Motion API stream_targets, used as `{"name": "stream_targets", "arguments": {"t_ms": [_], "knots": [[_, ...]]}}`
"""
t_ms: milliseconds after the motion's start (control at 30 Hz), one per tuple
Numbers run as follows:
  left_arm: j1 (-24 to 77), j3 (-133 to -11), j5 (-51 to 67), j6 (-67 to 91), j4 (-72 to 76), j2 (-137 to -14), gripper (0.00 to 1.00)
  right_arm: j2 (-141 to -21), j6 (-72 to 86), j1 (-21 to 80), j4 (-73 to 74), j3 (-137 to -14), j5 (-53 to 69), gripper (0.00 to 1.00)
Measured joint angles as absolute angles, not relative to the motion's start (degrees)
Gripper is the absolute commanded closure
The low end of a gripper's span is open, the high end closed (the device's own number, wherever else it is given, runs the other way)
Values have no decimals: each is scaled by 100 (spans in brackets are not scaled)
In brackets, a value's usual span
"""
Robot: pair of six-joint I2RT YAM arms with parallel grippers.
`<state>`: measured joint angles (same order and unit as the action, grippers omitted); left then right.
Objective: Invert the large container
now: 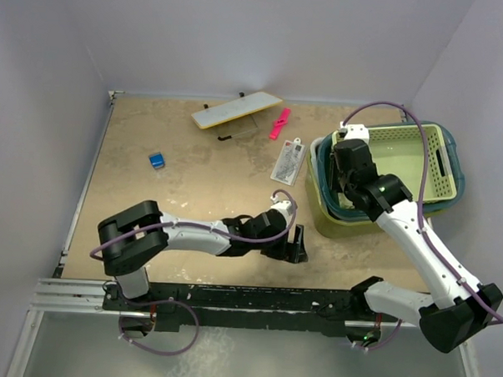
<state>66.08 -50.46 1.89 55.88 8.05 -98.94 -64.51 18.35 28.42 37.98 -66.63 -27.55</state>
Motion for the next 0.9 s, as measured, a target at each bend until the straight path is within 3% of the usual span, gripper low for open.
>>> {"name": "stream_targets", "arguments": {"t_ms": [100,200,233,333,567,900], "knots": [[6692,-5212,244,5391,657,-9734,19,-6451,1826,2818,3854,-6663,-2762,50],[6598,-5264,95,5144,123,-9188,19,-6466,1789,2810,3874,-6663,-2757,54],[6547,-5273,49,5100,-34,-8991,19,-6482,1774,2810,3872,-6663,-2755,60],[6257,-5315,-237,4880,-617,-8237,18,-6576,1680,2810,3841,-6661,-2733,100],[5269,-5411,-1400,4580,-1879,-6845,16,-6873,1446,2810,4174,-7352,-2541,100],[5177,-6576,-2740,4032,-3000,-6106,17,-7671,1273,2797,5505,-11242,-1688,100]]}}
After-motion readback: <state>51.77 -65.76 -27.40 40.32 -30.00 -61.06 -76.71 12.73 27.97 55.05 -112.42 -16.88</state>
